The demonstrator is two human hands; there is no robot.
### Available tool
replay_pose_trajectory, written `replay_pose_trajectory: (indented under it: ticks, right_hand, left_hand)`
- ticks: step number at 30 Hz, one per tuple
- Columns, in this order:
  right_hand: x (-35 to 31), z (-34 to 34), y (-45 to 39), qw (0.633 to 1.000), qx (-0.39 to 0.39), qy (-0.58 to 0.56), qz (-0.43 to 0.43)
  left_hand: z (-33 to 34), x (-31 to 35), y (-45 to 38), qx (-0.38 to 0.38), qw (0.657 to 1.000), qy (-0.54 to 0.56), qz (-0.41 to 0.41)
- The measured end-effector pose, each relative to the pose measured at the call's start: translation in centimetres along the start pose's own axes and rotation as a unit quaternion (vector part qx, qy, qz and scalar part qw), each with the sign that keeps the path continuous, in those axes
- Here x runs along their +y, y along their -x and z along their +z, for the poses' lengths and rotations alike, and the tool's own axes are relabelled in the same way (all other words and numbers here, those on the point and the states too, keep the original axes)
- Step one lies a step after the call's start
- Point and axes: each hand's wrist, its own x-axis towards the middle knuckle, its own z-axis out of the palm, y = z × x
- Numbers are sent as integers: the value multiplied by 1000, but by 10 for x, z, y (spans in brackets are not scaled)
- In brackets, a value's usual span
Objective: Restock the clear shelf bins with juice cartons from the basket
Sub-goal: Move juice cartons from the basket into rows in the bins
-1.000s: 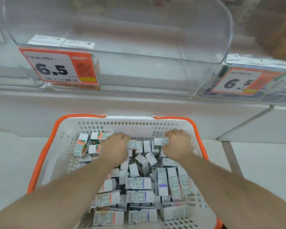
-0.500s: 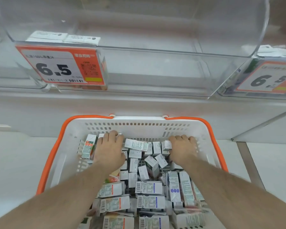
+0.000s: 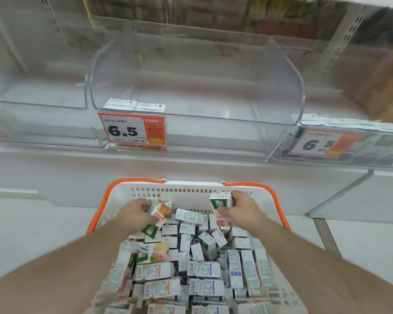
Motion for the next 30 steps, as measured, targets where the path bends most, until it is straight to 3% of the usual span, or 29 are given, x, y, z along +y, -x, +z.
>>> replay_pose_trajectory:
  ticks: [7, 13, 16, 21, 26, 30]
  right_hand:
    - [-66, -33, 49, 993, -63, -84, -44]
    - [-118, -62, 101, 986, -74, -91, -117]
    - [-134, -67, 121, 980, -77, -127, -132]
    - [-136, -56, 131, 961, -68, -246, -104]
    - [-140, -47, 127, 950, -58, -290, -96]
    - [-142, -45, 125, 947, -54, -299, -108]
  left_hand:
    - [-56, 66, 52, -113, 974, 194, 40]
    - [-98, 109, 109, -220, 963, 90, 131]
    - [-112, 115, 126, -215, 958, 94, 164]
    - [-110, 117, 132, -141, 935, 279, 167]
    - [-108, 123, 133, -99, 895, 411, 142]
    - [-110, 122, 136, -121, 849, 509, 81]
